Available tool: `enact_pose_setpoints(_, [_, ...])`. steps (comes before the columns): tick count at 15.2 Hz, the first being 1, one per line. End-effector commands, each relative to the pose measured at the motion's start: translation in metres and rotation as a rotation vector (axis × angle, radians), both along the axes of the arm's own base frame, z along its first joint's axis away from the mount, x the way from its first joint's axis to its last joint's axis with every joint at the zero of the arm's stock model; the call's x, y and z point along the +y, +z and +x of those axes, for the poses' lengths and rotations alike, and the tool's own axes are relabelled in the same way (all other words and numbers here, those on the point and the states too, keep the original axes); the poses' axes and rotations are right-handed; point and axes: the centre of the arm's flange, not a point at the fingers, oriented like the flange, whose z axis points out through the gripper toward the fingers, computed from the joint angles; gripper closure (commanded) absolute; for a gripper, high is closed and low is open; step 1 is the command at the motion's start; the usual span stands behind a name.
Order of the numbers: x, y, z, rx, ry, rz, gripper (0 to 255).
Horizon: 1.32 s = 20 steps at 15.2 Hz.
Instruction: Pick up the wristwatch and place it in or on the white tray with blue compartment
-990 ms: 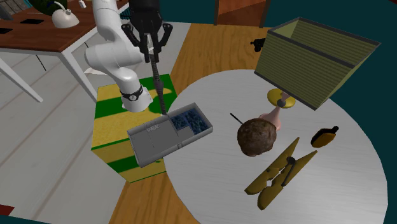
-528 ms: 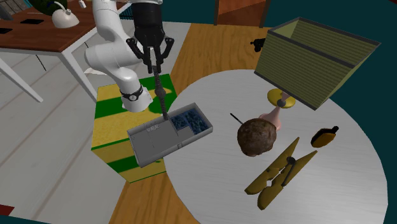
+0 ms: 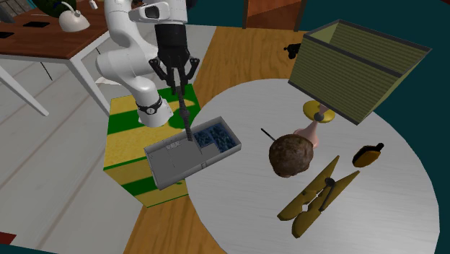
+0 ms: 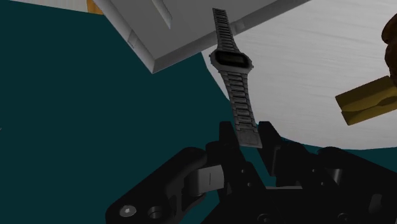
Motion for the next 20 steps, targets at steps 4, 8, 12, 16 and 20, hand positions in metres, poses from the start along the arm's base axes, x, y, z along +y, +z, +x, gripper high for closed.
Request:
enact_pose_setpoints(4, [0.000, -0.027, -0.001, 0.000, 0.000, 0.000, 255])
enact_pose_setpoints(8, [0.000, -0.048, -0.001, 0.000, 0.000, 0.000, 255])
enact_pose_setpoints(12, [0.000, -0.056, -0.001, 0.000, 0.000, 0.000, 255])
enact_pose_setpoints(16, [0.000, -0.056, -0.001, 0.000, 0.000, 0.000, 255])
enact_pose_setpoints(20, [0.000, -0.056, -0.001, 0.000, 0.000, 0.000, 0])
